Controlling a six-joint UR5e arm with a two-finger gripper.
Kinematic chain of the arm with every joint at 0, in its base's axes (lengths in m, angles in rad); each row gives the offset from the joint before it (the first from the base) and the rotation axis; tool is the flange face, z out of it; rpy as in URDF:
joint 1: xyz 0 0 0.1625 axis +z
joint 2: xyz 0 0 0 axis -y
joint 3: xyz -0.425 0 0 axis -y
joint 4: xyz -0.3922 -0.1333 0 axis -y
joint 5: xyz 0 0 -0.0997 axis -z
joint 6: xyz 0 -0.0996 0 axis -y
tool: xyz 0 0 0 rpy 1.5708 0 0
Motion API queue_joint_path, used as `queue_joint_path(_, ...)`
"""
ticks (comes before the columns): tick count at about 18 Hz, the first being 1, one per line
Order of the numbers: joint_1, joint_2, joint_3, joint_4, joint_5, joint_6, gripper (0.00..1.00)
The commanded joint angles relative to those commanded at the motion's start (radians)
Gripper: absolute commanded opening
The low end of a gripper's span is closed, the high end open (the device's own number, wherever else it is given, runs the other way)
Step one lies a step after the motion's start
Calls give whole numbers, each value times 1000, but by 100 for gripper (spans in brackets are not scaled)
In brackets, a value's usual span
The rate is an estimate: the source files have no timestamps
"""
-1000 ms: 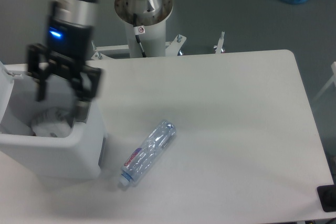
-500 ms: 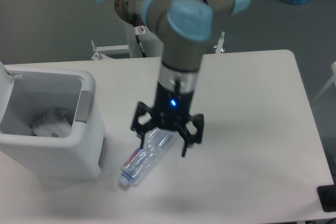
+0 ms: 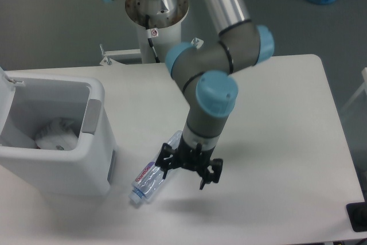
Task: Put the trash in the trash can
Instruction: 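Move the open gripper over the clear plastic water bottle and lower it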
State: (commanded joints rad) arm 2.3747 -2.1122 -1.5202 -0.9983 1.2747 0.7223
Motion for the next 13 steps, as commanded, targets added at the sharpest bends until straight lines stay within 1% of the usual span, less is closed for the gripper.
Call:
queue_joint_path(2, -12, -12, 15, -54, 2, 11, 100)
queue_joint_path(4, -26, -29, 46, -83, 2, 12, 100)
queue_joint_path(6, -32, -60, 95, -115, 2, 11, 100)
queue_joint_path(9, -68, -112, 182, -190, 5, 5, 100)
queue_joint_path(11, -87, -132, 213, -220, 27, 5, 100)
queue_joint_path(13, -118, -144, 215, -223, 70, 6, 100)
